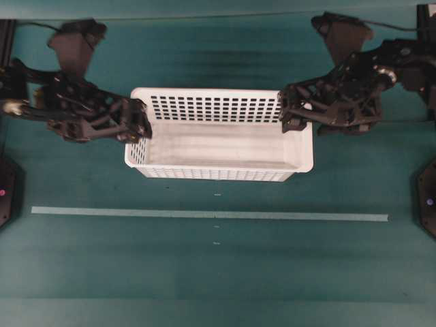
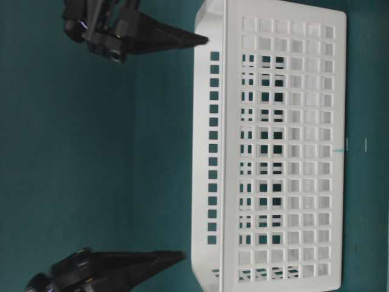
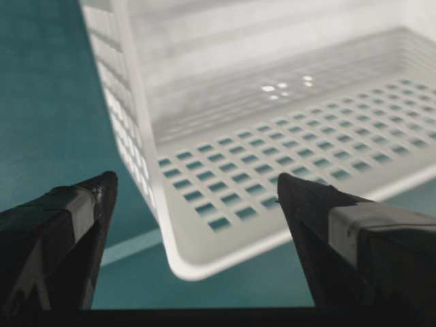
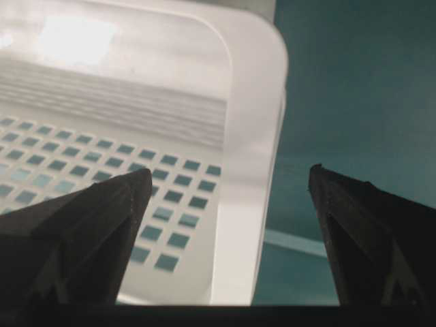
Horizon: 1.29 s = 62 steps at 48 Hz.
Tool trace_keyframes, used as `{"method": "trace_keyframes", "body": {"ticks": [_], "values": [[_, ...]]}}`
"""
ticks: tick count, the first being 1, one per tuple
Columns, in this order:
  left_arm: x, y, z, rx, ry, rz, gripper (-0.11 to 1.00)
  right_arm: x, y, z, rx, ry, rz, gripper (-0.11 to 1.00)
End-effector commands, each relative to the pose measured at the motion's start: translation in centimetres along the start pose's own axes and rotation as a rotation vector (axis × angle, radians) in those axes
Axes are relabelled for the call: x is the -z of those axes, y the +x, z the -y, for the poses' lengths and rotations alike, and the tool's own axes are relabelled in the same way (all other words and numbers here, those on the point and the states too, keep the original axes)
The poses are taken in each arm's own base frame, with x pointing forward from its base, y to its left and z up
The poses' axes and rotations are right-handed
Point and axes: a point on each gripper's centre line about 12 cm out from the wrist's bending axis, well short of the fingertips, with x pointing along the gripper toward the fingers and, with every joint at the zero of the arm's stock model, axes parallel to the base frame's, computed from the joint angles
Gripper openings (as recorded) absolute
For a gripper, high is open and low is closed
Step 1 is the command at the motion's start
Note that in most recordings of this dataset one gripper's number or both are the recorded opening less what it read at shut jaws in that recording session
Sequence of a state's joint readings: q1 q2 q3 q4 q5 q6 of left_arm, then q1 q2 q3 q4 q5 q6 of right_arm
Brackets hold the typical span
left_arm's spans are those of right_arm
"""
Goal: Lift the white basket with both hands.
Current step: 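Lower both grippers over the basket's end walls and close on the rims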
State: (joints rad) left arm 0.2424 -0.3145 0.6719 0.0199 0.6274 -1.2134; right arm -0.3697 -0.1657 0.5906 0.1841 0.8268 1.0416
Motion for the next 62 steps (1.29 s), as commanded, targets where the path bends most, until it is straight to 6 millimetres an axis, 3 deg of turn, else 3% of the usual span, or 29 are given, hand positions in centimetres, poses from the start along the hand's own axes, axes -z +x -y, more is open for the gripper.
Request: {"method": "trace_keyframes", "body": {"ticks": [1, 9, 16, 54, 59, 62], "values": [[-0.1, 0.9, 0.1, -0.001, -0.018, 0.003, 0.95, 0.1, 1.1, -0.1, 0.009, -0.004, -0.002, 0.96], [0.3, 4.1, -0.8, -0.016, -0.029, -0.005, 0.95, 0.2, 3.1, 0.5, 0.039, 0.005, -0.011, 0.96], [0.4, 5.1, -1.0, -0.026, -0.029, -0.009, 0.95, 0.0, 4.0, 0.6, 0.031, 0.011, -0.002, 0.96], [0.0, 5.4, -0.8, -0.006, -0.031, 0.003, 0.93, 0.1, 4.9, 0.7, 0.035, 0.048, -0.001, 0.95], [-0.2, 5.5, -0.5, 0.017, -0.038, 0.011, 0.89, 0.2, 5.0, 0.8, 0.038, 0.063, -0.002, 0.88], [-0.1, 5.5, -0.5, 0.016, -0.038, 0.011, 0.81, 0.2, 5.0, 0.9, 0.036, 0.073, -0.001, 0.77]]}}
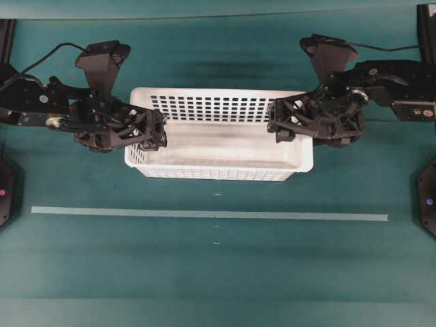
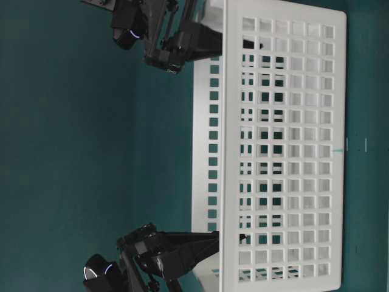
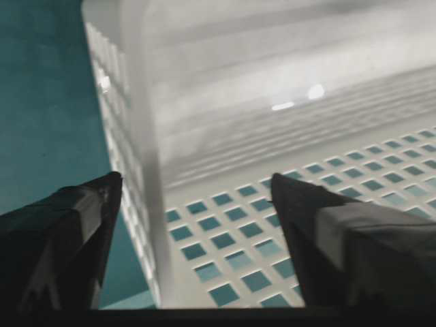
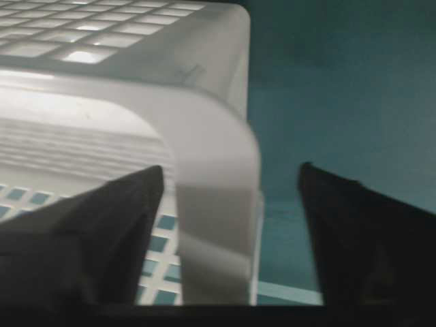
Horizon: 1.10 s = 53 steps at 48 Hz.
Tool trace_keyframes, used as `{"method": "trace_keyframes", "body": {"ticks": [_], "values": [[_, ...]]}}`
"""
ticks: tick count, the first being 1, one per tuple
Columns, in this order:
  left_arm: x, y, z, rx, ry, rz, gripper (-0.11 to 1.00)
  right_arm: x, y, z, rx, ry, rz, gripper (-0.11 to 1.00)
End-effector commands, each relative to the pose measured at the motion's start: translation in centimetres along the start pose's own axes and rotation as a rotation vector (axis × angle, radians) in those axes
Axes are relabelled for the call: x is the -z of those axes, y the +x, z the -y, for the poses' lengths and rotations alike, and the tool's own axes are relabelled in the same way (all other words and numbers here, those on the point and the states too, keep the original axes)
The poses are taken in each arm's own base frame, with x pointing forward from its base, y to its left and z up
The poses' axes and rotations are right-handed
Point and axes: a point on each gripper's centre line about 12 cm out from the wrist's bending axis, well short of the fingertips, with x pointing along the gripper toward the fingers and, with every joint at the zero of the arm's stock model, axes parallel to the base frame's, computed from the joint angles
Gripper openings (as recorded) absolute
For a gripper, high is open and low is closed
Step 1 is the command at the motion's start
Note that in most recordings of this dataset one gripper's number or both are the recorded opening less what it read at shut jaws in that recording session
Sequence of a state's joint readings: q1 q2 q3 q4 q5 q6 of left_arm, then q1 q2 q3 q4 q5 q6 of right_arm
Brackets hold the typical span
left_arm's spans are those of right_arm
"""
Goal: Lift the white basket with both hands.
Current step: 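Lower both grippers over the basket's end walls and close on the rims, then lift the basket with both grippers and pull it toward the front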
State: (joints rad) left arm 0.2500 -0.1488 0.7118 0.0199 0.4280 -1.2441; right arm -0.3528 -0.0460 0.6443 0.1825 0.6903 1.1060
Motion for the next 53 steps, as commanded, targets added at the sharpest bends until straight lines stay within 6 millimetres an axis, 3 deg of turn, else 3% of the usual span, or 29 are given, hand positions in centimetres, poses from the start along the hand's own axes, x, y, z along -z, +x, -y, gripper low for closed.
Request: {"method": "trace_keyframes", "body": {"ticks": [1, 11, 16, 41, 53], "values": [[-0.4, -0.3, 0.5, 0.02, -0.004, 0.012, 0.77, 0.2, 0.0, -0.3, -0.007, 0.005, -0.002, 0.73], [-0.4, -0.2, 0.3, 0.008, -0.004, 0.008, 0.23, 0.2, 0.1, -0.1, 0.0, 0.013, -0.006, 0.21], [-0.4, -0.2, 0.3, 0.008, -0.004, 0.008, 0.07, 0.2, 0.1, -0.2, -0.003, 0.01, -0.005, 0.16], [-0.3, -1.3, 0.2, 0.0, -0.003, 0.005, 0.06, 0.1, -0.3, -0.6, -0.016, -0.006, 0.002, 0.16], [-0.7, -3.7, 1.4, 0.046, -0.005, 0.022, 0.06, -0.2, -3.8, -1.9, -0.072, -0.014, 0.016, 0.16]]}}
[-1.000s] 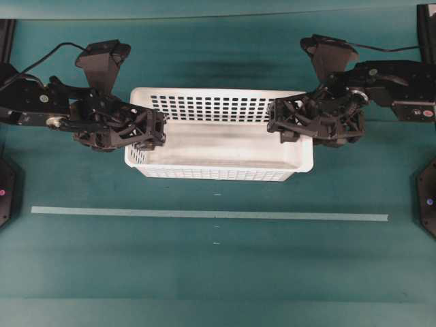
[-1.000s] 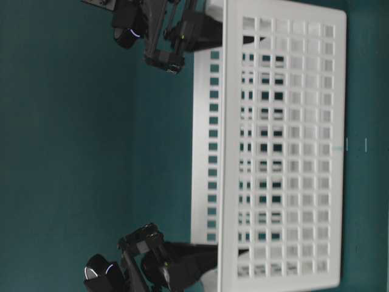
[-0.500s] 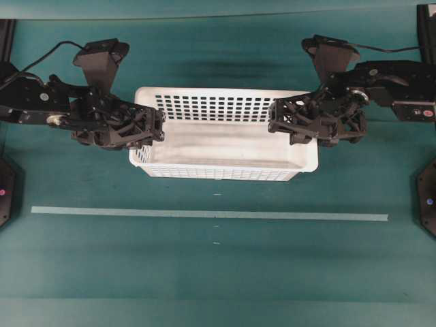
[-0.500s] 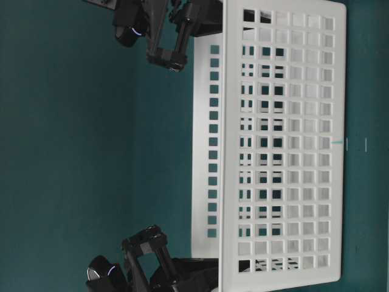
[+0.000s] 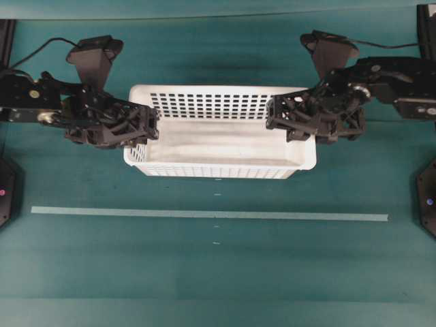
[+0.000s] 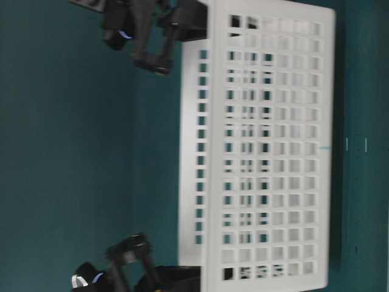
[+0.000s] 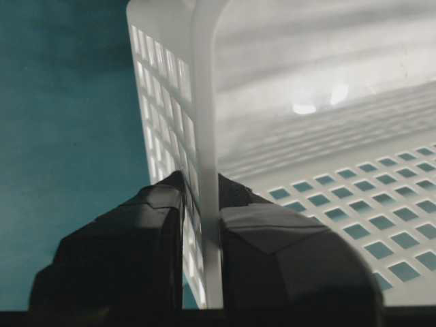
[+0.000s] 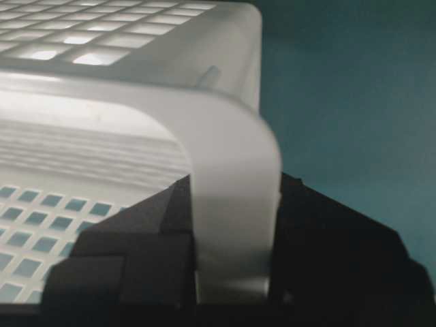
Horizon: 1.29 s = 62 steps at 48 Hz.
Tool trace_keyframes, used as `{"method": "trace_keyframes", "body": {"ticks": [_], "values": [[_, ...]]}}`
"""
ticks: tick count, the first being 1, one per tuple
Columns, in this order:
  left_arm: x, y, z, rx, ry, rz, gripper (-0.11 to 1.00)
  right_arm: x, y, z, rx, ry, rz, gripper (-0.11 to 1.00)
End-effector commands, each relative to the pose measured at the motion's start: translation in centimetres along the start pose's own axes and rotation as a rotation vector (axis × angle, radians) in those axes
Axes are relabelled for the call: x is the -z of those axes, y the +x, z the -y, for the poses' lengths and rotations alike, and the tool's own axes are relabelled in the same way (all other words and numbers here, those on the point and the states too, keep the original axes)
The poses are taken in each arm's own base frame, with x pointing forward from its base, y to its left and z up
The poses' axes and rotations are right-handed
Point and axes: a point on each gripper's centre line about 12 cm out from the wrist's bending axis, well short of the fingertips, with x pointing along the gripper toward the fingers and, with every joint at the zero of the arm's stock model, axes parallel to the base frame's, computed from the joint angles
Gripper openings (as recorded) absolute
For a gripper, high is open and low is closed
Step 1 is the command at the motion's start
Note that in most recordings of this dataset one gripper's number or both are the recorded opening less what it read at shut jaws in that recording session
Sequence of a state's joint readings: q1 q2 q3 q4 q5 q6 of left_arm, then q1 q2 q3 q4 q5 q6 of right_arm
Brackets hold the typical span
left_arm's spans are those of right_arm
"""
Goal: Lift the white basket with both hands.
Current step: 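Lift the basket with both grippers and pull it toward the front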
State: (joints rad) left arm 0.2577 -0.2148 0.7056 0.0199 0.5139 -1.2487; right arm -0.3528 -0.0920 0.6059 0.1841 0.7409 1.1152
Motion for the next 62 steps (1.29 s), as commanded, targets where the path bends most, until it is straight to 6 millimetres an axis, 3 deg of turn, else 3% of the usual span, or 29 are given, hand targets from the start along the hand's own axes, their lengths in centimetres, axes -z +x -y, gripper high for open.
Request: {"method": "trace_keyframes", "body": {"ticks": [1, 23, 33, 47, 62], "values": [[-0.4, -1.8, 1.5, 0.062, 0.006, 0.022, 0.06, -0.2, -1.7, -0.9, -0.038, -0.015, 0.012, 0.16], [-0.5, -2.7, 1.5, 0.064, 0.006, 0.023, 0.05, 0.1, -2.3, -0.7, -0.035, -0.028, 0.007, 0.16], [-0.2, -2.5, 1.1, 0.054, 0.01, 0.018, 0.05, 0.8, -1.6, -0.1, -0.018, -0.036, -0.003, 0.16], [0.5, -1.2, -1.0, -0.005, 0.011, 0.0, 0.05, 0.9, -0.3, 0.9, -0.02, -0.037, 0.011, 0.16], [1.1, -1.2, -0.6, 0.007, -0.003, -0.011, 0.05, 1.8, 0.0, 0.7, -0.02, -0.054, 0.0, 0.16]]}}
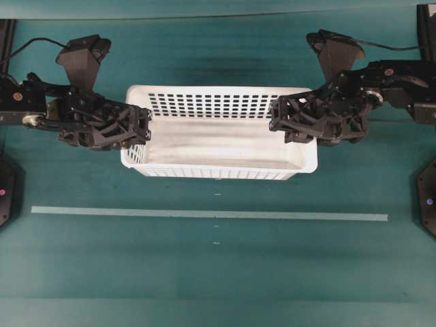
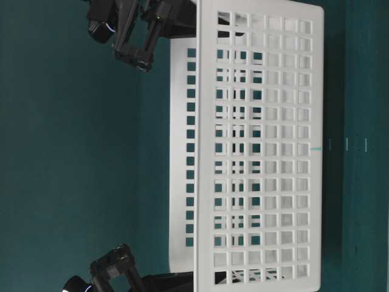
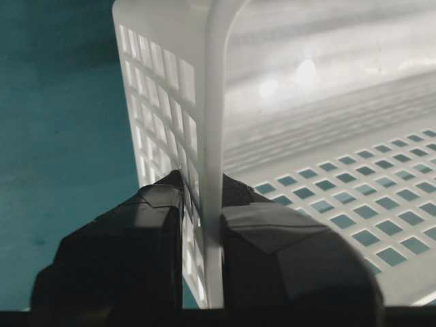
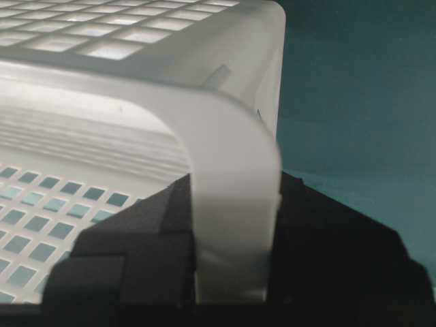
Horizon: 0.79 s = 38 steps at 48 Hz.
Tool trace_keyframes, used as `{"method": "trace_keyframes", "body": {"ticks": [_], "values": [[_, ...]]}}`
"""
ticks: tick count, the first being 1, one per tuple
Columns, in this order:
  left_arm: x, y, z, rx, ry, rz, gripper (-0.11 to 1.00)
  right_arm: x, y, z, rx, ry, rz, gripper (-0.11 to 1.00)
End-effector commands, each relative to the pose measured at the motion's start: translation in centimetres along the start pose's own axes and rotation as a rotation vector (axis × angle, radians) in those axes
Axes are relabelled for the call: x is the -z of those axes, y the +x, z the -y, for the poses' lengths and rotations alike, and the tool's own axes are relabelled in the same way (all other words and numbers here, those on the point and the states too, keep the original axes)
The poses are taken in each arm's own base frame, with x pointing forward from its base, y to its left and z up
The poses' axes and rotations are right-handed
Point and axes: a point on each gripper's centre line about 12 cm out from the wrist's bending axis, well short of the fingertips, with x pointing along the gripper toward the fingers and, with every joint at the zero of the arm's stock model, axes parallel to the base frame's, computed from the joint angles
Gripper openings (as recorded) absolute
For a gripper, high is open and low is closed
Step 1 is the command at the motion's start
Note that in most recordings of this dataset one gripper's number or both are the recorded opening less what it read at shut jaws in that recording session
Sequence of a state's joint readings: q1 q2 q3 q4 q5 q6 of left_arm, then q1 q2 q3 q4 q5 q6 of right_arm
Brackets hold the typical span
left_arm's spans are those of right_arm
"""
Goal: Lift the white basket with both hands.
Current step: 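Lift the basket with both grippers and pull it toward the front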
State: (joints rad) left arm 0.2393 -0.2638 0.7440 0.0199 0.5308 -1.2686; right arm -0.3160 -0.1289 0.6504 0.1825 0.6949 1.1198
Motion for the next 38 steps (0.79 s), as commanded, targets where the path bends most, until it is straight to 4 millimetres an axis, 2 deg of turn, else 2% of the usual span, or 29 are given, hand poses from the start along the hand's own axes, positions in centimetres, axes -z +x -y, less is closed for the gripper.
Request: {"method": "trace_keyframes", "body": {"ticks": [1, 25, 38], "values": [[0.3, -0.3, 0.3, 0.011, -0.003, -0.003, 0.05, 0.7, 0.2, 0.2, 0.013, -0.025, -0.007, 0.16], [4.5, -0.5, 1.1, 0.029, 0.034, -0.075, 0.05, 4.2, 0.6, -0.5, 0.02, -0.041, -0.049, 0.16], [5.9, -0.6, 1.4, 0.033, 0.039, -0.1, 0.05, 6.3, 0.8, -0.7, 0.023, -0.058, -0.071, 0.16]]}}
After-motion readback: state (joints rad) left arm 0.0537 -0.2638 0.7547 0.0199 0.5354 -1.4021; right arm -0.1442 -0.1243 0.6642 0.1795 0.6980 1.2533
